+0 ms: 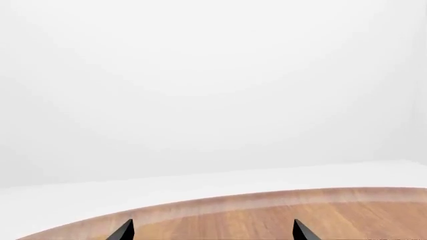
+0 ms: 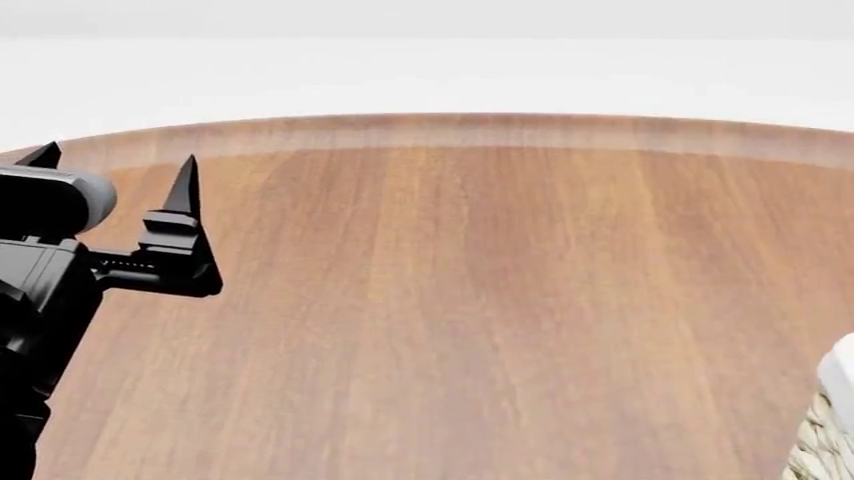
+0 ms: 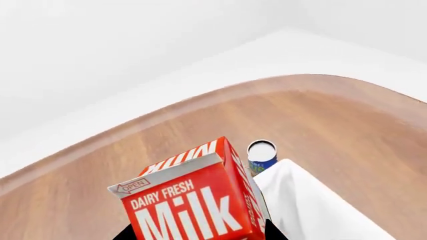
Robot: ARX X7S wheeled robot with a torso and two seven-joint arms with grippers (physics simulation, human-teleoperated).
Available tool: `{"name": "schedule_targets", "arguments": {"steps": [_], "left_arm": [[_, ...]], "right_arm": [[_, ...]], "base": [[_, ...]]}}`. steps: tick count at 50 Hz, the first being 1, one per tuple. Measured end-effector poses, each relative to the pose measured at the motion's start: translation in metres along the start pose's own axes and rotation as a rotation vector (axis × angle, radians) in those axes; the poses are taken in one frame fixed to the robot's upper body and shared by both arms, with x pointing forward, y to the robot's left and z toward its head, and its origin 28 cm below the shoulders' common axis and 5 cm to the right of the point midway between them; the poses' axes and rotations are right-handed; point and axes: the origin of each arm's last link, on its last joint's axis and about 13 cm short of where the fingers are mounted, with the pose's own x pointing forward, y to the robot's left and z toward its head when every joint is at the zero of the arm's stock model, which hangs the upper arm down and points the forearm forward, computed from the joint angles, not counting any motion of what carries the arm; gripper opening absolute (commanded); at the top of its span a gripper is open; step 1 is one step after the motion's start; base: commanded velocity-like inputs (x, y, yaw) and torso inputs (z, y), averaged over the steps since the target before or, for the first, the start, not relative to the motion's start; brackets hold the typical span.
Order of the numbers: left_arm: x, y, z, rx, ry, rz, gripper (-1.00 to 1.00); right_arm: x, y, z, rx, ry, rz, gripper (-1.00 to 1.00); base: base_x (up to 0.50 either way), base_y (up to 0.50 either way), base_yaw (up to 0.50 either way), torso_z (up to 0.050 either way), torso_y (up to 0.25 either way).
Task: Pick the milk and place it in the basket.
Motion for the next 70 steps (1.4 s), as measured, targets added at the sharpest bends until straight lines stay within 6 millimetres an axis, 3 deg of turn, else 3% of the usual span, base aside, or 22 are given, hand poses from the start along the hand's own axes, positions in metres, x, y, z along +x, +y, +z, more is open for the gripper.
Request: {"name": "schedule_targets", "arguments": {"steps": [27, 47, 70], "left_arm": [[0.001, 0.001, -0.003, 0.007, 0.004, 0.001, 1.00], [0.001, 0.002, -0.005, 0.014, 0.007, 0.004, 1.00], [0.001, 0.003, -0.009, 0.021, 0.014, 0.010, 1.00]], "right_arm": [[0.003, -0.016, -0.008, 0.077, -0.042, -0.121, -1.00], [0.015, -0.037, -0.034, 0.143, -0.023, -0.195, -1.00], [0.044, -0.051, -0.074, 0.202, 0.023, -0.216, -1.00]], "base": [[0.00, 0.00, 0.00, 0.000, 0.001], [0.00, 0.00, 0.00, 0.001, 0.001], [0.00, 0.00, 0.00, 0.000, 0.001]]}}
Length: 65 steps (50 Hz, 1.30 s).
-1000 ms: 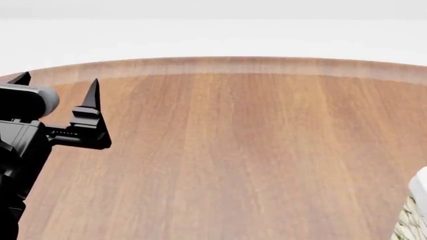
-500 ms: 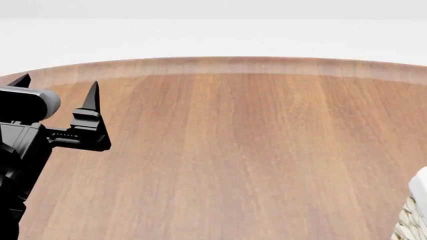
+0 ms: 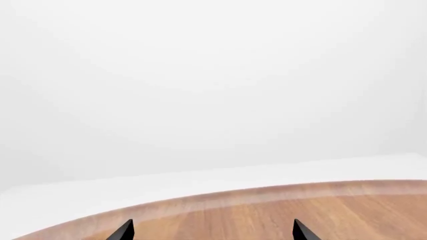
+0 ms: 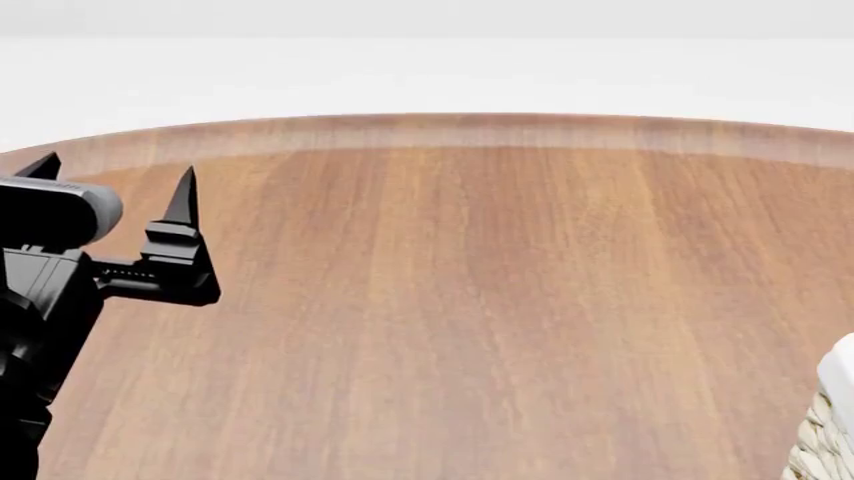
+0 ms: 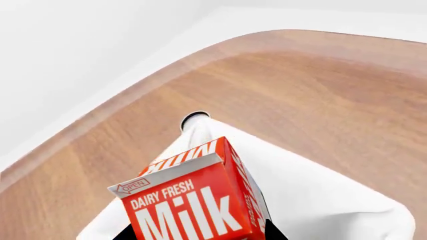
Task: Pick the milk and place it in the basket.
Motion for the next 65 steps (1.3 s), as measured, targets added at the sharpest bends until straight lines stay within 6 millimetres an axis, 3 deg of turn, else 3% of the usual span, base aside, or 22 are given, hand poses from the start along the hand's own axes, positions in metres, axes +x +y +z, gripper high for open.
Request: {"name": "schedule_targets", "arguments": {"steps": [12, 13, 39, 44, 49, 57, 65], "left_arm": [[0.000, 0.001, -0.002, 0.002, 0.005, 0.002, 1.00], [0.000, 0.001, -0.002, 0.002, 0.005, 0.002, 1.00], [0.000, 0.001, -0.004, 0.003, 0.008, 0.005, 1.00], [0.000, 0.001, -0.003, 0.002, 0.007, 0.004, 1.00], [0.001, 0.000, -0.003, 0.001, 0.006, 0.002, 1.00], [0.000, -0.001, -0.003, 0.000, 0.005, -0.001, 1.00], [0.000, -0.003, -0.002, 0.000, 0.003, -0.004, 1.00]], "right_arm": [[0.007, -0.002, -0.009, -0.003, 0.012, 0.001, -1.00], [0.007, -0.002, -0.010, -0.004, 0.012, 0.003, 1.00], [0.009, 0.009, -0.002, -0.034, -0.023, 0.069, 1.00], [0.010, 0.035, 0.002, -0.079, -0.041, 0.185, 1.00], [0.010, 0.074, 0.002, -0.150, -0.053, 0.346, 1.00], [0.006, 0.133, -0.012, -0.284, -0.044, 0.569, 1.00], [-0.005, 0.170, -0.027, -0.395, -0.040, 0.728, 1.00]], "base": [[0.00, 0.00, 0.00, 0.001, 0.001], [0.00, 0.00, 0.00, 0.000, 0.000], [0.00, 0.00, 0.00, 0.000, 0.000], [0.00, 0.00, 0.00, 0.000, 0.000], [0.00, 0.00, 0.00, 0.000, 0.000], [0.00, 0.00, 0.00, 0.000, 0.000], [0.00, 0.00, 0.00, 0.000, 0.000]]}}
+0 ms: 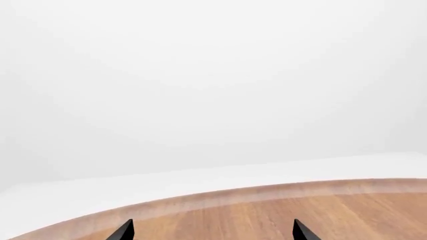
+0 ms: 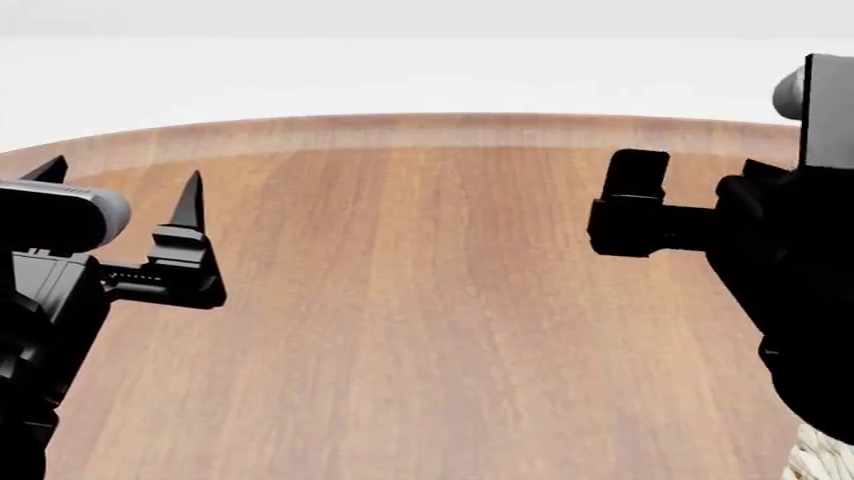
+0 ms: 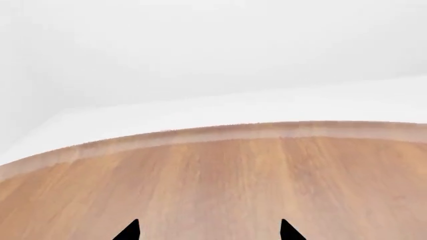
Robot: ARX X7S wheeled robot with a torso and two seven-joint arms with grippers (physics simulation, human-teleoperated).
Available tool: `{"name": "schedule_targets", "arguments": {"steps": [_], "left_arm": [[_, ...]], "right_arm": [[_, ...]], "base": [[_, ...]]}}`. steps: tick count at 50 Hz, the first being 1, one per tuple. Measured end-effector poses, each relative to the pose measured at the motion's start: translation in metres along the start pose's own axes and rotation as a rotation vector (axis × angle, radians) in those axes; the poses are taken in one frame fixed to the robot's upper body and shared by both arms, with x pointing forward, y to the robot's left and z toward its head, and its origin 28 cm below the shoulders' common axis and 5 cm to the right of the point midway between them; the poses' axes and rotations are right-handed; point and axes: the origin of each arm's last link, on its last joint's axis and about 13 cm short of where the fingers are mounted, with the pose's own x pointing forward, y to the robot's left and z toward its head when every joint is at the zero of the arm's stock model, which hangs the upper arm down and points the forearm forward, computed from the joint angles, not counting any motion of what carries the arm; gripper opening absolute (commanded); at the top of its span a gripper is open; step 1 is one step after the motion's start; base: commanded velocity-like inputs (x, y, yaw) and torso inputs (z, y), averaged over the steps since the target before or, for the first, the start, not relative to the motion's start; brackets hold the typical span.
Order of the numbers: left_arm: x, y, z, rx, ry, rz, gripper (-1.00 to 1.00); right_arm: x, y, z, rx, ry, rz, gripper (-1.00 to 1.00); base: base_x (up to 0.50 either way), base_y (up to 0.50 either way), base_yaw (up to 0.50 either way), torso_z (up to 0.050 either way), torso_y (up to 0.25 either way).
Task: Pick the milk and place it in the basket.
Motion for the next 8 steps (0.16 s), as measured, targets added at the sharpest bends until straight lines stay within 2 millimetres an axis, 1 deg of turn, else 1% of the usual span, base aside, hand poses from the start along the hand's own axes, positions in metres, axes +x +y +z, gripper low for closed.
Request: {"name": "schedule_targets", "arguments": {"steps": [4, 8], "left_arm": [[0.000, -0.001, 0.000, 0.000, -0.001, -0.002, 1.00], [0.000, -0.001, 0.001, 0.000, -0.003, -0.003, 1.00]], "right_arm": [[0.004, 0.013, -0.001, -0.037, 0.005, 0.053, 1.00], [0.005, 0.021, -0.003, -0.062, 0.009, 0.089, 1.00]], "base": [[0.00, 0.00, 0.00, 0.000, 0.000], [0.00, 0.00, 0.00, 0.000, 0.000]]}}
